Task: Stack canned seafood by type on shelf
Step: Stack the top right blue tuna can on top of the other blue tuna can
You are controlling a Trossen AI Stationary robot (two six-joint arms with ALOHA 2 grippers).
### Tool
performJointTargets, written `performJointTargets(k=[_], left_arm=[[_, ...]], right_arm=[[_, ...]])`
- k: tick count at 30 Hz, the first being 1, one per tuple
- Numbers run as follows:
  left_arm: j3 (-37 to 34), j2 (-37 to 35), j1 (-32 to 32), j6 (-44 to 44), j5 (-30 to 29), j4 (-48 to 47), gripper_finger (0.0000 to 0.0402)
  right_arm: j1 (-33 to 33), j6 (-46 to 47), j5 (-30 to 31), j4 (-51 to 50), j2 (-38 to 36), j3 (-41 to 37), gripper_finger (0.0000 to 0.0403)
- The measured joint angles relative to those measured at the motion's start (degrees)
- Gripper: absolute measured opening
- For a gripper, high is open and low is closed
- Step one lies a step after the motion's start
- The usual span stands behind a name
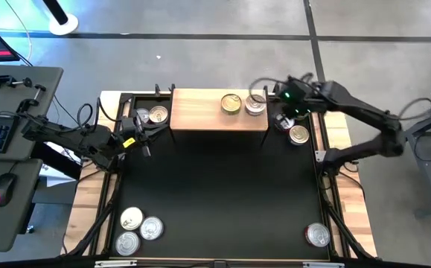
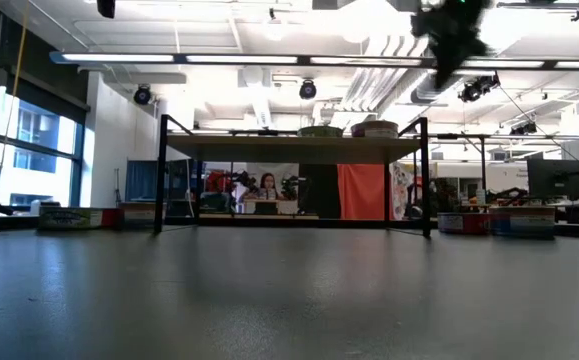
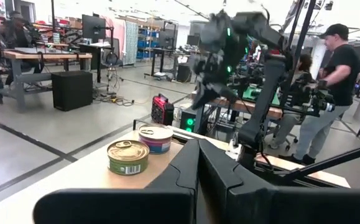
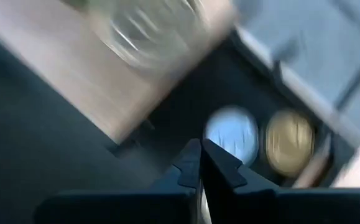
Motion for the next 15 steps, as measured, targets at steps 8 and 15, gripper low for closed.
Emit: performJointTargets(k=[8,15], left_arm=[[0.0,0.0,0.0,-0.3,-0.1,0.1,0.0],[0.0,0.0,0.0,-0.4,-0.1,0.1,0.0]], right_arm=[[-5.7,16.0,-5.9,0.2,-9.4,-25.0,0.0001],[-7.8,17.6,-5.6,11.6,-9.6,-37.5,0.0]])
